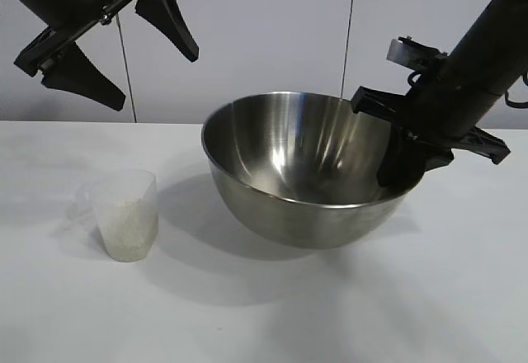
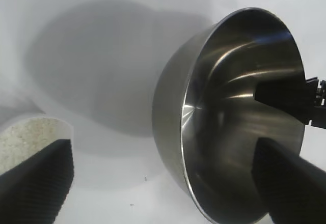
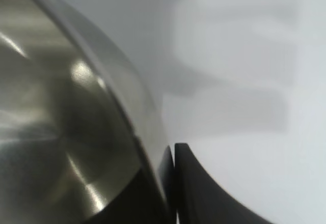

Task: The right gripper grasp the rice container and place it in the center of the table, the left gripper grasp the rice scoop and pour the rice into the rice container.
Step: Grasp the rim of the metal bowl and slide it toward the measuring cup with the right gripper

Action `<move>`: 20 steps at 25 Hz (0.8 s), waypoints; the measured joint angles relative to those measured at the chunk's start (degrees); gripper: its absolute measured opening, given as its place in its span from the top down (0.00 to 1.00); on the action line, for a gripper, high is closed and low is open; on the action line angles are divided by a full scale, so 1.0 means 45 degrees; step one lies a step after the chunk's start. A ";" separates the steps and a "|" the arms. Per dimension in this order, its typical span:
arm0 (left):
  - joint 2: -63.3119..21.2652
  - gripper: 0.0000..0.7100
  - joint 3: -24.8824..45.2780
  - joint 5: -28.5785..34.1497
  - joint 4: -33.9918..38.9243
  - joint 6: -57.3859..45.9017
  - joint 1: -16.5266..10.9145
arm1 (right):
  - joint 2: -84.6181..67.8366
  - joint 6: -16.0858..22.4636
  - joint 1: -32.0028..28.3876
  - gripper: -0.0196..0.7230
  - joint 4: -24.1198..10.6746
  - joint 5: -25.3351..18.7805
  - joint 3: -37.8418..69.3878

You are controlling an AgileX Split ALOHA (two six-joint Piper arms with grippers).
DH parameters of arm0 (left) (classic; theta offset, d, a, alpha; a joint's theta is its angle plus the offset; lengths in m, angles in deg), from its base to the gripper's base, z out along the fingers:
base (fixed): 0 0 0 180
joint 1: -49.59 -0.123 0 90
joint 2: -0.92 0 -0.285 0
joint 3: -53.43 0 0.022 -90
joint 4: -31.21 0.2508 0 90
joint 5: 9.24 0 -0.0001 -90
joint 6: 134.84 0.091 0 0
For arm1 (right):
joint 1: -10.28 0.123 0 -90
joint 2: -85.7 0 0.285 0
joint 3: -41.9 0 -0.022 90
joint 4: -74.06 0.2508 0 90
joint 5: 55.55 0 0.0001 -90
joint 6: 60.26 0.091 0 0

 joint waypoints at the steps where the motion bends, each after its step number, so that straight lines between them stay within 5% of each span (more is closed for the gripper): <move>1: 0.0000 0.04 0.0000 0.0000 0.0000 0.0000 0.0000 | 0.0147 0.0152 0.0045 0.96 -0.0171 0.0053 0.0000; 20: 0.0000 0.04 0.0000 -0.0009 0.0011 0.0000 0.0000 | 0.0714 0.0511 0.0212 0.96 -0.0795 0.0351 -0.0102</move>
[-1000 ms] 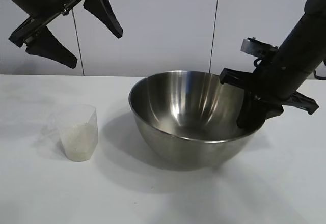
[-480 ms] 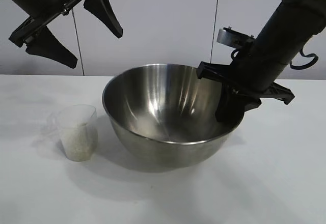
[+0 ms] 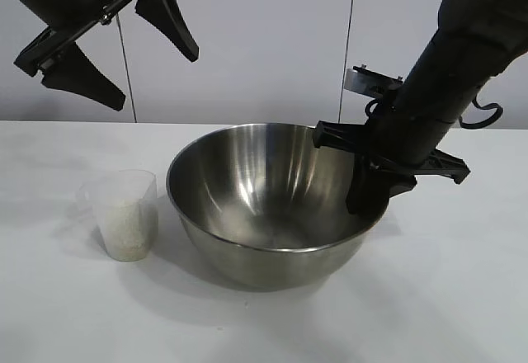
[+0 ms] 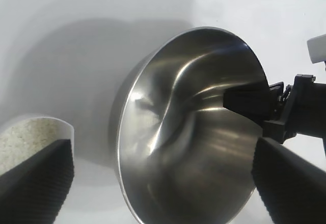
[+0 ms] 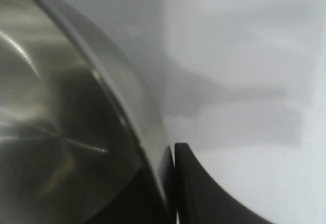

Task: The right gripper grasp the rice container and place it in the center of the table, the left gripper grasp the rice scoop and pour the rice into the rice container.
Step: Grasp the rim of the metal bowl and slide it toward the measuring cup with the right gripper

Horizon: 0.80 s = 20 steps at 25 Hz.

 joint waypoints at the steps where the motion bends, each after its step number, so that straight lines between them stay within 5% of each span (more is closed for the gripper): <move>1: 0.0000 0.04 0.0000 0.0000 0.0000 0.0000 0.0000 | 0.0000 0.0000 0.0000 0.96 0.0000 0.0000 0.0000; 6: 0.0000 0.04 0.0000 0.0000 0.0000 0.0000 0.0000 | 0.0000 0.0000 0.0000 0.95 -0.0015 0.0000 0.0000; 13: 0.0000 0.04 0.0000 0.0000 0.0000 0.0000 0.0000 | -0.0012 0.0043 0.0000 0.81 0.0095 -0.0013 -0.0039; 17: 0.0000 0.04 0.0000 0.0000 0.0000 0.0000 0.0000 | -0.0012 0.0043 0.0000 0.53 0.0108 -0.0200 -0.0039; 20: 0.0000 0.04 0.0000 0.0000 0.0000 0.0000 0.0000 | -0.0012 0.0043 0.0000 0.21 0.0096 -0.0872 -0.0231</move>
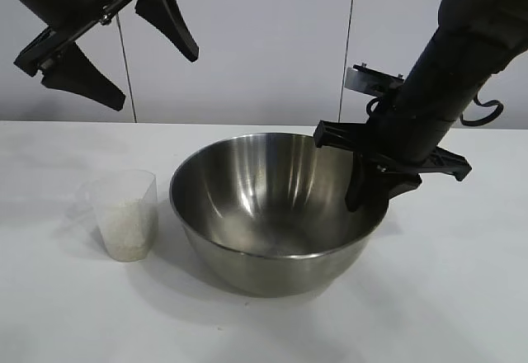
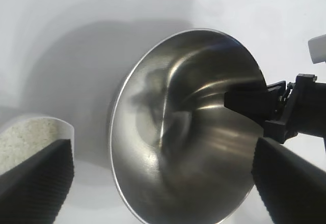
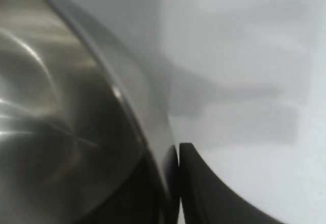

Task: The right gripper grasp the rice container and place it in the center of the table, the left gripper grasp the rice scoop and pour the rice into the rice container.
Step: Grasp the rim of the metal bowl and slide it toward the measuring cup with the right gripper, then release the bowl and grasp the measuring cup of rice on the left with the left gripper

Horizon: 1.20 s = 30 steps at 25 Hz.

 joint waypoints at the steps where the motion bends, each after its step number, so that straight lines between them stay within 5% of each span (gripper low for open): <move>1: 0.0000 0.04 0.0000 0.0000 0.0000 0.0000 0.0000 | 0.0000 0.0000 0.0000 0.14 0.0000 -0.0321 -0.0169; 5: 0.0000 0.04 0.0000 0.0000 0.0000 0.0000 0.0000 | -0.0250 0.0370 0.0000 0.05 -0.0179 -0.1430 -0.1010; 14: 0.0000 0.04 0.0000 0.0000 0.0000 0.0000 0.0000 | -0.2320 0.1208 -0.0605 0.04 -0.0662 -0.2252 -0.1809; 21: 0.0000 0.04 0.0000 0.0000 0.0000 0.0000 0.0000 | -0.3452 0.1237 -0.1966 0.04 -0.0601 -0.2541 -0.1809; 30: 0.0000 0.04 -0.0072 -0.0577 -0.0088 0.0185 -0.0036 | -0.3452 0.1237 -0.2008 0.04 -0.0535 -0.2584 -0.1809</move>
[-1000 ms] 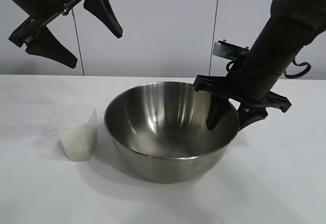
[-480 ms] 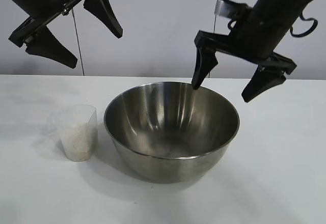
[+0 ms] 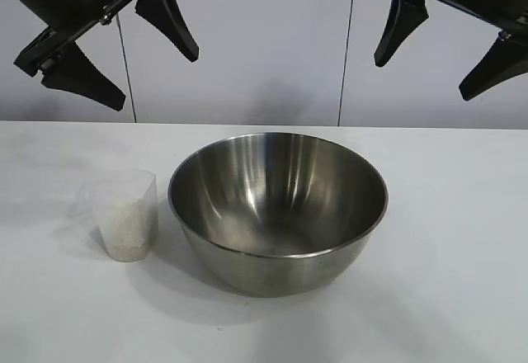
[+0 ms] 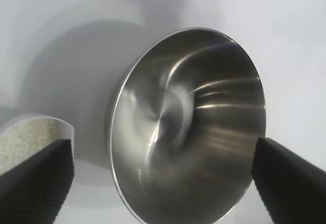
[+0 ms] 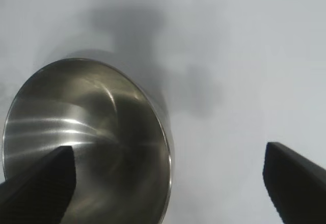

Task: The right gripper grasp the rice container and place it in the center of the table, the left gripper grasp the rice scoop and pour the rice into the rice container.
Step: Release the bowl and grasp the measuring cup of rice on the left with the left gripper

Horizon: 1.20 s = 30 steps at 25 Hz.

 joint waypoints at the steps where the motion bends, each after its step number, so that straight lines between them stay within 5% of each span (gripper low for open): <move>1: 0.0000 0.04 -0.0068 -0.0085 0.0013 0.0149 -0.0054 | 0.0000 0.0000 0.0000 0.04 0.0000 0.0016 0.0000; 4: -0.0304 0.04 -0.0109 -0.1250 0.1043 0.0519 -0.0155 | 0.0000 0.0000 0.0000 0.04 0.0006 0.0026 0.0000; 10: -0.2138 0.04 0.1488 -0.6098 0.4669 0.0759 -0.0195 | 0.0000 0.0000 0.0000 0.04 0.0006 0.0026 0.0000; 15: -0.3883 0.08 0.5887 -1.2546 0.6520 0.0927 -0.0195 | 0.0000 -0.0011 0.0000 0.04 0.0006 0.0038 0.0000; 19: -0.4297 0.08 0.9714 -1.8536 0.6792 0.0952 -0.0195 | 0.0000 -0.0011 0.0000 0.04 0.0006 0.0049 0.0000; 22: -0.4111 0.08 1.1880 -2.1611 0.6824 0.0952 -0.0195 | 0.0000 -0.0011 0.0000 0.04 0.0006 0.0049 0.0000; 30: -0.2431 0.08 1.5289 -2.4688 0.7021 0.0526 -0.0195 | 0.0000 -0.0011 0.0000 0.04 0.0006 0.0049 0.0000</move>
